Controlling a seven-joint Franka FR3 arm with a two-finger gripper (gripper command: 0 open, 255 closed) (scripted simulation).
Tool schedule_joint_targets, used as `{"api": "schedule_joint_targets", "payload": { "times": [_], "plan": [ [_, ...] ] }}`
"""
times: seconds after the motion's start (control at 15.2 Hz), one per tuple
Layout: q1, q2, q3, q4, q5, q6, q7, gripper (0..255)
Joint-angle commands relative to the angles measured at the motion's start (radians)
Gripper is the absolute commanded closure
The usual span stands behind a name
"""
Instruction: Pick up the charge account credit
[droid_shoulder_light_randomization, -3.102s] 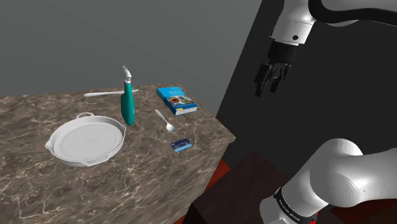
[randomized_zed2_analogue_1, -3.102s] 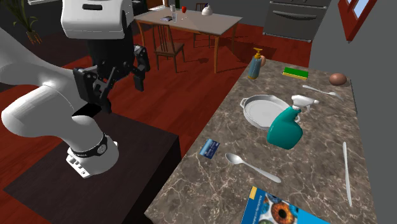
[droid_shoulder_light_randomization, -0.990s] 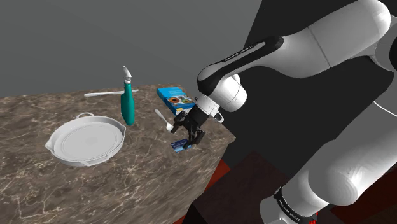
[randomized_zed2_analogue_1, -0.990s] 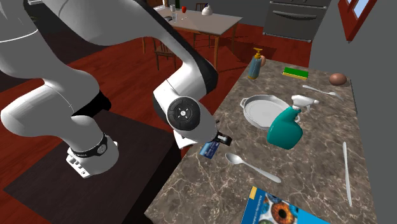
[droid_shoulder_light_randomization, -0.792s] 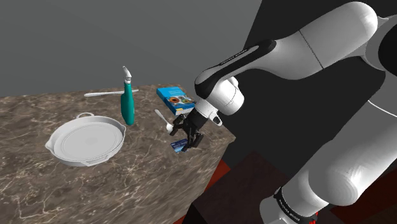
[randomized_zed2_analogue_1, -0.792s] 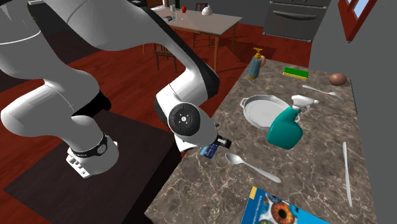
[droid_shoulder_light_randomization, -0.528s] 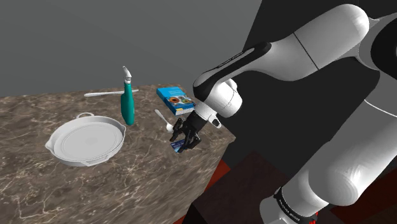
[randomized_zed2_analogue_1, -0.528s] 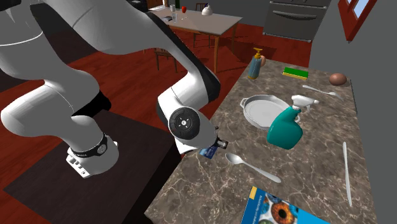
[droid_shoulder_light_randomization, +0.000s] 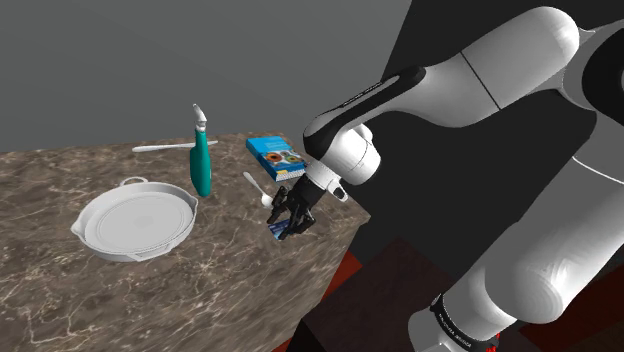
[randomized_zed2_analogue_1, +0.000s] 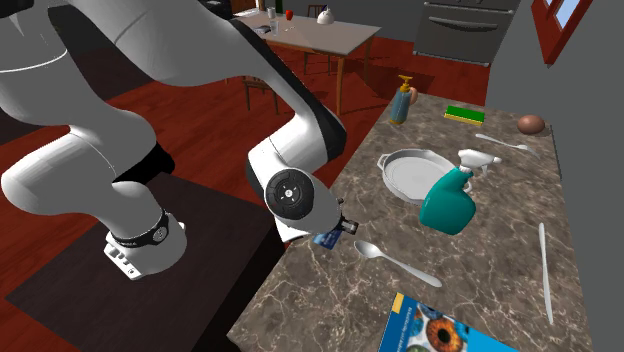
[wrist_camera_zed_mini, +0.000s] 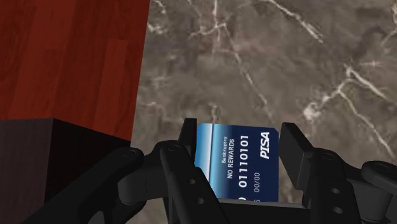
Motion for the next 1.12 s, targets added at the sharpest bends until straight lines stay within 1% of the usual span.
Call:
{"api": "schedule_joint_targets", "payload": {
  "times": [0.0, 0.73, 1.06],
  "plan": [
    [0.0, 0.002, 0.0, 0.002, -0.001, 0.0, 0.001, 255],
    [-0.012, -0.152, -0.013, -0.006, -0.117, -0.116, 0.153, 255],
    [-0.019, -0.203, -0.017, 0.0, -0.154, -0.163, 0.204, 255]
  ]
}}
